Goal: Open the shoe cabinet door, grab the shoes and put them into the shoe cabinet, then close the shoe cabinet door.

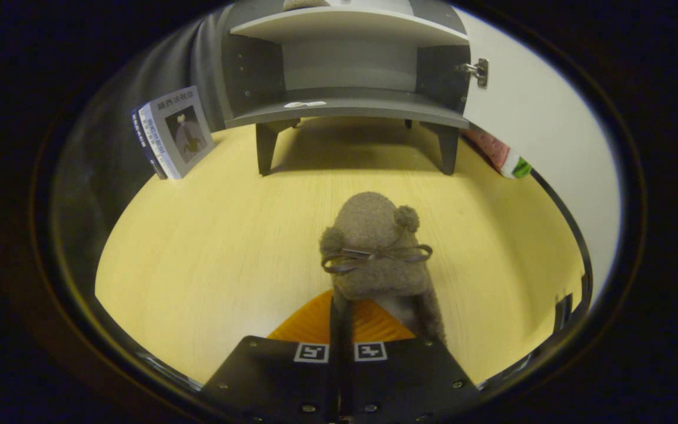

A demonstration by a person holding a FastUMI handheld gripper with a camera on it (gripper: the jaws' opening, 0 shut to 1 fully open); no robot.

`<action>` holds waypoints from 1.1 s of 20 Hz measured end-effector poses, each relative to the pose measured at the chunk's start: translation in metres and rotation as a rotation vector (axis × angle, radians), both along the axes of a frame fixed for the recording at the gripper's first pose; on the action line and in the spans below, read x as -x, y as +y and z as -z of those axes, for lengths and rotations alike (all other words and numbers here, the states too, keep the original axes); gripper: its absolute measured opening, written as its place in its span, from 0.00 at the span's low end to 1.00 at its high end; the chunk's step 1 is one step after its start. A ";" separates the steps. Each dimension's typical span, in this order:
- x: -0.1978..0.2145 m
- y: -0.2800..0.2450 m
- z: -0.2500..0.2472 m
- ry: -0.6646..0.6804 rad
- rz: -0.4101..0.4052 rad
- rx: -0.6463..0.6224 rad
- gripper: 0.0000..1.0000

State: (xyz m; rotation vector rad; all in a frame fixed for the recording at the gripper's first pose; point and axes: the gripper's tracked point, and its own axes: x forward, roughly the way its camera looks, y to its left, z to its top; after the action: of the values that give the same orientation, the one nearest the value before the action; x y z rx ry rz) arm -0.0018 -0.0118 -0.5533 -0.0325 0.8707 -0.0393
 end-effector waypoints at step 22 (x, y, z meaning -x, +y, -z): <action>-0.048 0.025 -0.230 -0.373 0.032 0.001 0.00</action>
State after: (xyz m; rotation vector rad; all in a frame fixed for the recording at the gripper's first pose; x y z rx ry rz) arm 0.0466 0.0128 -0.3237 -0.0111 0.4978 -0.0728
